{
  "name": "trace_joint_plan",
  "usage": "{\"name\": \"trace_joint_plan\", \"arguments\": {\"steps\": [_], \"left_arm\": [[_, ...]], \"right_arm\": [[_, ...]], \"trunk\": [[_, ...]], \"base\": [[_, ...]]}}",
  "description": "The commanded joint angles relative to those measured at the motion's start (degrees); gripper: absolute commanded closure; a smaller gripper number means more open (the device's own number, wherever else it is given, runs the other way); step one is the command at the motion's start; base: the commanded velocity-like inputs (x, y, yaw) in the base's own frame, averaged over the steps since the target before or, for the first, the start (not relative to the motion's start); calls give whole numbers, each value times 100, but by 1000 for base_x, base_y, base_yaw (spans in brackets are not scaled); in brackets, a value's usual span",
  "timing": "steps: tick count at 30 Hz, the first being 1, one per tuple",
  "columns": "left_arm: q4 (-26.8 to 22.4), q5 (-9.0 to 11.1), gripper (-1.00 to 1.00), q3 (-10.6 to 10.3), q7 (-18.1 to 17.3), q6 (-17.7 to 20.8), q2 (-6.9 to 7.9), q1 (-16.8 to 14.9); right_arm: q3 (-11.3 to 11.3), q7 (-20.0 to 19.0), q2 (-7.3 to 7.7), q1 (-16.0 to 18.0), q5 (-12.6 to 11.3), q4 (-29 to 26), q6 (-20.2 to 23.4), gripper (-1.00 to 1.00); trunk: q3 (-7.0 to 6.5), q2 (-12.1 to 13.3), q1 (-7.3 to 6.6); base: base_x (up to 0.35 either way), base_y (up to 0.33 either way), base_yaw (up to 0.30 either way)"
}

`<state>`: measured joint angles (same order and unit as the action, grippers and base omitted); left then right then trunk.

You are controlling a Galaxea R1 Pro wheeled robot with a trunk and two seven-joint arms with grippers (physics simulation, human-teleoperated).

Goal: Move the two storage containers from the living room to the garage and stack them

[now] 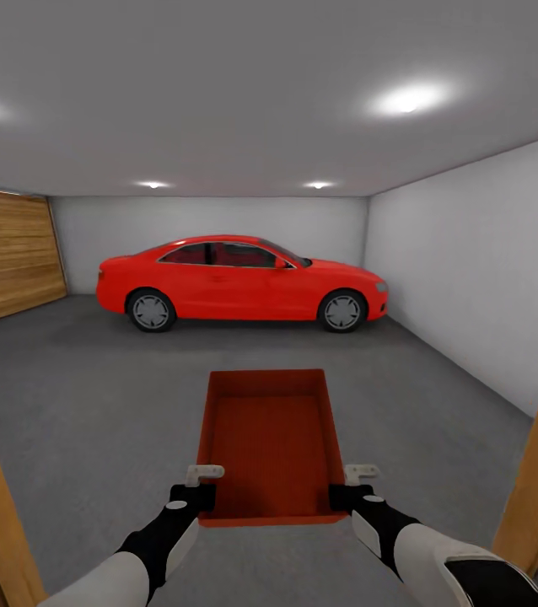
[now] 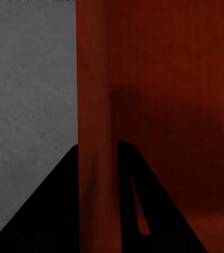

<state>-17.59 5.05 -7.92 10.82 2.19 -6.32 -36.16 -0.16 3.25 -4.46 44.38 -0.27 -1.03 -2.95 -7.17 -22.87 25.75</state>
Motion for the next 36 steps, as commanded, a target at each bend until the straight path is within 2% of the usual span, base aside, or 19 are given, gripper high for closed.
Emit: {"name": "trace_joint_plan", "arguments": {"steps": [1, 18, 36], "left_arm": [[-34, -88, 100, 111, 78, 18, 8, -5], [-34, -91, 100, 106, 78, 18, 8, -5], [-25, -91, 100, 106, 78, 18, 8, -5]], "right_arm": [[-116, 97, 0, 0, -52, 24, -22, 100], [-116, 97, -2, 1, -52, 24, -22, 100], [-116, 97, -2, 0, -52, 24, -22, 100]], "trunk": [[2, -5, 4], [2, -5, 4], [2, -5, 4]], "base": [[129, 87, 0], [27, 6, 0], [299, 0, 0]]}}
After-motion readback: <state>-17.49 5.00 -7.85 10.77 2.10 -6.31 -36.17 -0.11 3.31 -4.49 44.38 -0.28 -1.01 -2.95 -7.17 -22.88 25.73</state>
